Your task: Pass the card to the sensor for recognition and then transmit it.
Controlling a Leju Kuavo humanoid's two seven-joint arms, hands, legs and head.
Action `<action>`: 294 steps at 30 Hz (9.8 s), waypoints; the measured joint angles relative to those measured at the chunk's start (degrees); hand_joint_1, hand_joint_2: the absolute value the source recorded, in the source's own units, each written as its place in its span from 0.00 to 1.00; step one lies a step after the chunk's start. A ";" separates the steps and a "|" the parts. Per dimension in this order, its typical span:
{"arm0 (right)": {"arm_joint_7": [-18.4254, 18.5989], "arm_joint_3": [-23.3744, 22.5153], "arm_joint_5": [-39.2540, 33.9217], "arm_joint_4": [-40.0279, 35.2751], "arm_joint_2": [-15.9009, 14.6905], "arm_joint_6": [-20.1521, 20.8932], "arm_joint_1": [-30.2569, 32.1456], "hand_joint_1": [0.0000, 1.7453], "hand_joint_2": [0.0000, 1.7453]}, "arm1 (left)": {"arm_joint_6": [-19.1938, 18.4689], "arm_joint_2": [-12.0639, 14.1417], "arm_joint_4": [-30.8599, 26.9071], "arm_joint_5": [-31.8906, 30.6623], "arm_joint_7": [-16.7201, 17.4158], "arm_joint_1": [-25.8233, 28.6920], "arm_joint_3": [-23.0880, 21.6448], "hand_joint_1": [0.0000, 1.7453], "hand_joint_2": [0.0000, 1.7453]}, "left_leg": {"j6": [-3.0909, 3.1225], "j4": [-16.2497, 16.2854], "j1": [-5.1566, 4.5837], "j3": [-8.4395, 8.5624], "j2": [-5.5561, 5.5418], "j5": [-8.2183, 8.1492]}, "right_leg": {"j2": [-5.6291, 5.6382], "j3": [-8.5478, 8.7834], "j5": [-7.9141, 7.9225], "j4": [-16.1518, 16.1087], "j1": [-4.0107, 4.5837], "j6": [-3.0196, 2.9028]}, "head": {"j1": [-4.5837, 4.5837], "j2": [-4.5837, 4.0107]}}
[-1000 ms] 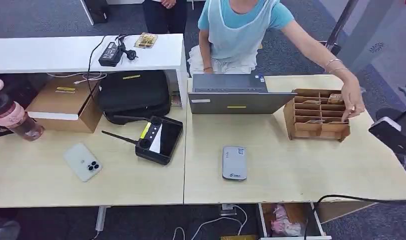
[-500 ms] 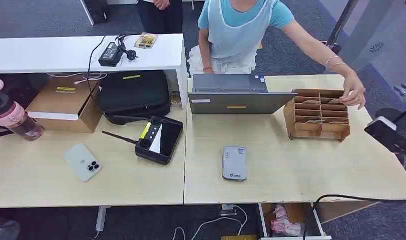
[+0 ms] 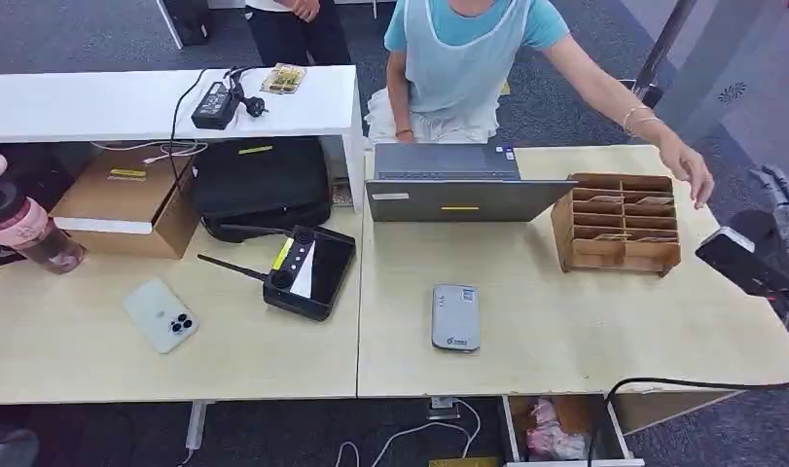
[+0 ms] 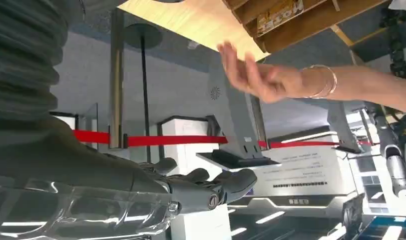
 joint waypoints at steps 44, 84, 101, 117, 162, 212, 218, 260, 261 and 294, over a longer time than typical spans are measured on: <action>2.38 8.15 7.91 15.83 10.10 -0.17 -9.73 0.00 1.00 | 0.72 0.20 0.00 -1.00 0.61 -0.17 0.00 0.00 0.00 | -0.03 0.00 0.01 -0.02 -0.01 0.04 | 0.00 0.00 0.01 0.03 0.01 0.00 | 0.00 0.00; -0.77 6.88 6.34 18.38 13.09 -4.11 -11.52 0.00 1.00 | 2.03 -0.02 0.00 0.18 1.92 -0.13 0.18 0.00 0.00 | 0.00 0.02 0.00 0.02 -0.04 0.05 | 0.00 -0.01 0.01 0.02 0.00 0.00 | 0.00 0.00; -1.25 -6.52 -5.14 -9.82 3.04 -3.02 6.87 0.00 1.00 | 2.64 -0.11 0.00 0.42 1.77 0.48 0.98 0.00 0.00 | 0.00 0.02 0.00 -0.02 -0.07 0.01 | -0.03 -0.03 0.00 -0.02 0.00 0.00 | 0.00 0.00; 1.57 -15.96 -1.40 -21.79 0.77 0.39 18.89 0.00 1.00 | 2.16 -0.11 0.00 -0.37 1.31 0.49 0.98 0.00 0.00 | 0.00 0.02 0.00 0.00 -0.02 0.01 | 0.01 -0.04 0.00 -0.02 0.00 0.00 | 0.00 0.00; 1.88 -20.28 0.33 -25.90 1.70 2.95 24.42 0.00 1.00 | 2.36 -0.11 0.00 -0.31 0.59 0.41 0.98 0.00 0.00 | 0.01 0.02 -0.01 0.00 0.04 0.00 | 0.03 -0.04 0.00 -0.02 0.00 0.00 | 0.00 0.00; 0.94 -5.38 8.96 -1.03 9.55 -2.93 8.62 0.00 1.00 | 3.63 -0.33 0.00 -0.06 0.55 0.35 1.01 0.00 0.00 | -0.01 0.01 0.00 -0.05 0.04 0.03 | 0.03 -0.03 0.02 0.00 0.00 0.00 | 0.00 0.00; 1.03 -5.12 8.59 -0.55 9.53 -2.88 8.59 0.00 1.00 | 3.78 -0.33 0.00 0.04 0.55 0.45 1.01 0.00 0.00 | -0.01 0.01 0.00 -0.03 0.04 0.03 | 0.03 -0.03 0.01 0.00 0.00 0.00 | 0.00 0.00; 7.41 -5.46 12.59 3.23 6.34 0.30 9.82 0.00 1.00 | 3.87 -0.26 0.00 -1.36 0.09 0.54 1.01 0.00 0.00 | -0.01 0.02 -0.01 -0.02 0.06 0.02 | 0.06 -0.06 0.01 -0.01 0.00 0.00 | 0.00 0.00; 7.41 -5.47 12.48 3.17 6.14 1.10 9.82 0.00 1.00 | 3.87 -0.24 0.00 -1.35 0.09 0.55 1.01 0.00 0.00 | -0.01 0.02 -0.01 -0.03 0.06 0.02 | 0.06 -0.06 0.02 -0.01 0.00 0.00 | 0.00 0.00; 6.88 -3.89 11.98 6.27 5.27 2.91 6.39 0.00 1.00 | 3.93 -0.17 0.00 -1.77 -0.35 0.59 1.01 0.00 0.00 | -0.01 0.02 -0.01 -0.04 0.05 0.02 | 0.05 -0.06 0.02 -0.01 0.00 0.00 | 0.00 0.00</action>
